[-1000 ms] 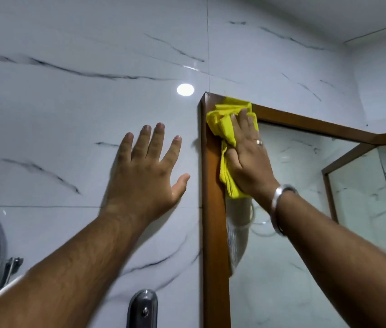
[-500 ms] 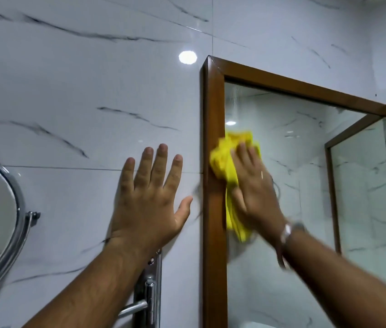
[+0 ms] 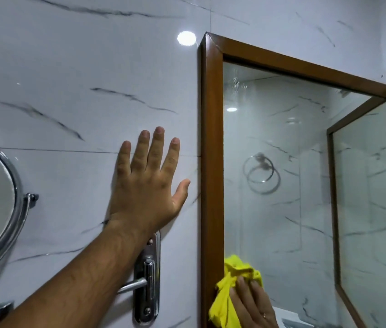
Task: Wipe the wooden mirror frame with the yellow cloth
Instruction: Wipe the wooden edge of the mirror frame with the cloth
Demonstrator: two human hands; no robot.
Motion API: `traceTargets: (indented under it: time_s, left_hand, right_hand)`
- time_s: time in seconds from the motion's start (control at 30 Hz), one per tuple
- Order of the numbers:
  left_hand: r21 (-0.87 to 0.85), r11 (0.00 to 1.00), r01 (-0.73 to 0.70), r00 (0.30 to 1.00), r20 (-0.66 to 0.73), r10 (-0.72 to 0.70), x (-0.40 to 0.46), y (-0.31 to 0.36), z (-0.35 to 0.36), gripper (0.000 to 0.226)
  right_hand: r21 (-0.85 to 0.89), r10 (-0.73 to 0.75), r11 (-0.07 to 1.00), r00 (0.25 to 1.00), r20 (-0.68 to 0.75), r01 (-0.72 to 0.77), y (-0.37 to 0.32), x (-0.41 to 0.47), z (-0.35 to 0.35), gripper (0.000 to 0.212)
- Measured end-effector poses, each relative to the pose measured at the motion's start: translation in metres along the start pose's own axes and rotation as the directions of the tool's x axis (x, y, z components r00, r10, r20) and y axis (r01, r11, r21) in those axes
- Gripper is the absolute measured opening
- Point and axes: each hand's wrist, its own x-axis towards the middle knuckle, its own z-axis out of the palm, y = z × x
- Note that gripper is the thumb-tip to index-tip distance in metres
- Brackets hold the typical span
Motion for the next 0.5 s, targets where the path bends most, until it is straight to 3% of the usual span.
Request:
traceTargets:
  time_s: [0.13,0.3,0.5]
  left_hand:
    - [-0.008,1.000,0.012,1.000,0.002,-0.012,0.000,0.001,-0.002,0.082]
    - [-0.028,1.000,0.005,1.000,0.007,-0.005,0.001,-0.001,-0.002,0.082]
    - [-0.028,1.000,-0.008,1.000,0.005,0.008,-0.002,-0.003,0.000,0.079]
  right_hand:
    - [0.136,-0.032,0.990,0.992,-0.123,0.049,0.048,0.095,-0.049,0.058]
    - [0.251,0.238,0.952,0.938,-0.250,-0.175,0.099,0.267,-0.118,0.069]
    - [0.324,0.328,0.918,0.898,-0.295,-0.229,0.107,0.303,-0.130,0.071]
